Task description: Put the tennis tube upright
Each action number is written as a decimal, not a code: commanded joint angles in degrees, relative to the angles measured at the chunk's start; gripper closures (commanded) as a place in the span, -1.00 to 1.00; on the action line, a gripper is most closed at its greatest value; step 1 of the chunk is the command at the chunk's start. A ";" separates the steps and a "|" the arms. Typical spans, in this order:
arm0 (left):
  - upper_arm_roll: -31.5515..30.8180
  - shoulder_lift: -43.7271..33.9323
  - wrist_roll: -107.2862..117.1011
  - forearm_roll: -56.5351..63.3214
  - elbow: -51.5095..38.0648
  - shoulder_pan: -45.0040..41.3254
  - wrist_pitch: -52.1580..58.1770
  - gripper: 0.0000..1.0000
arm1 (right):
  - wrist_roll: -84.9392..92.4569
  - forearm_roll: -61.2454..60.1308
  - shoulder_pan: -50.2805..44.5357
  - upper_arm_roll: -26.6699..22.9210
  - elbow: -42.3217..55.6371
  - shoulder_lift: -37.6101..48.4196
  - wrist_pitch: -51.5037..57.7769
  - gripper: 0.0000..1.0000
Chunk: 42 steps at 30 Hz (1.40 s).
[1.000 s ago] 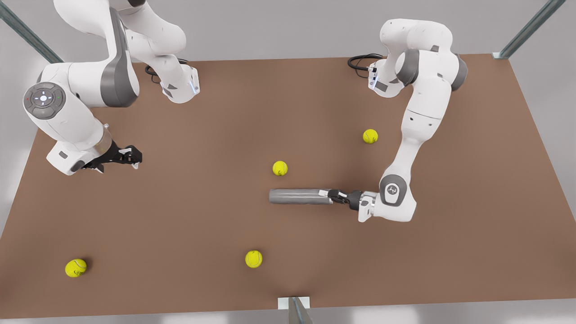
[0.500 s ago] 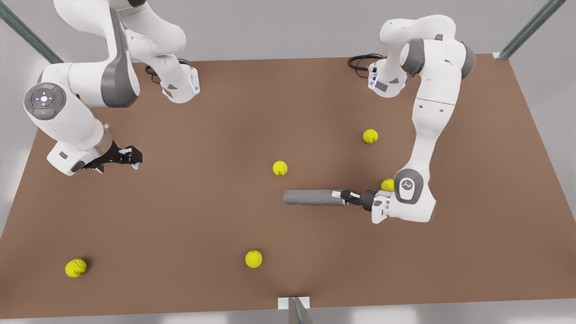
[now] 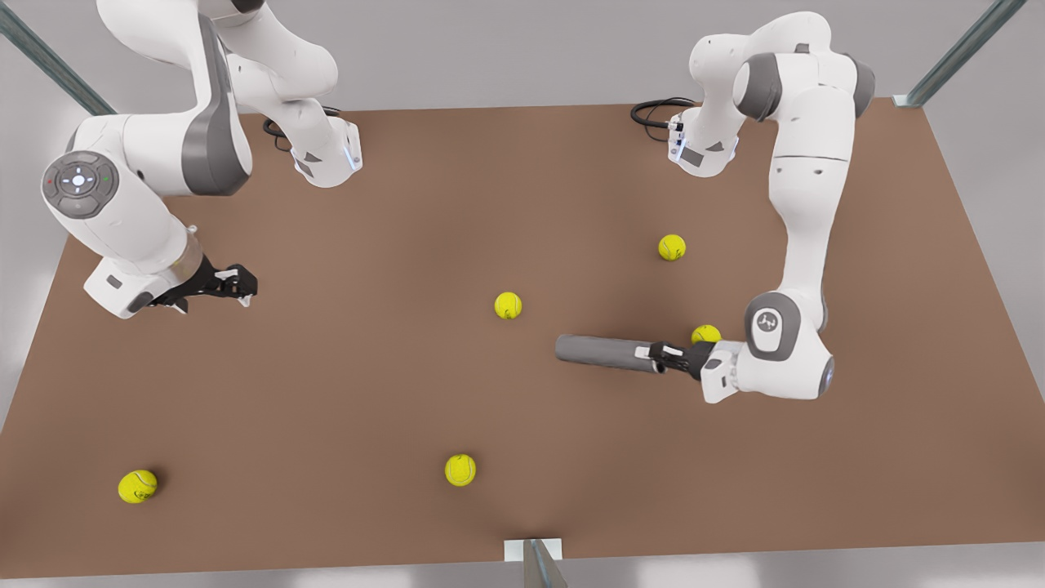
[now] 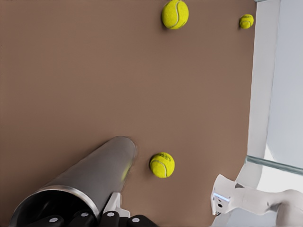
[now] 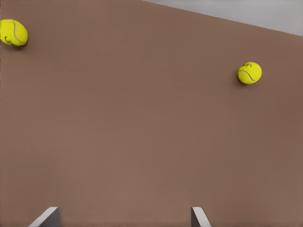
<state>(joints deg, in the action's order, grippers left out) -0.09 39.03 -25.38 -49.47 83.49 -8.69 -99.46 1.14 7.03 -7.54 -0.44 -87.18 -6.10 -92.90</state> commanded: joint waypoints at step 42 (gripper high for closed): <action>13.28 -8.62 13.34 33.03 -9.05 -1.24 -0.03 0.57 | -0.09 -0.09 0.24 0.26 0.43 -0.14 0.00 -1.00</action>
<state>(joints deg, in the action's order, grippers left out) 13.18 30.41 -12.02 -16.69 74.44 -9.93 -99.68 1.05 6.94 -7.28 -0.26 -86.70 -6.24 -92.90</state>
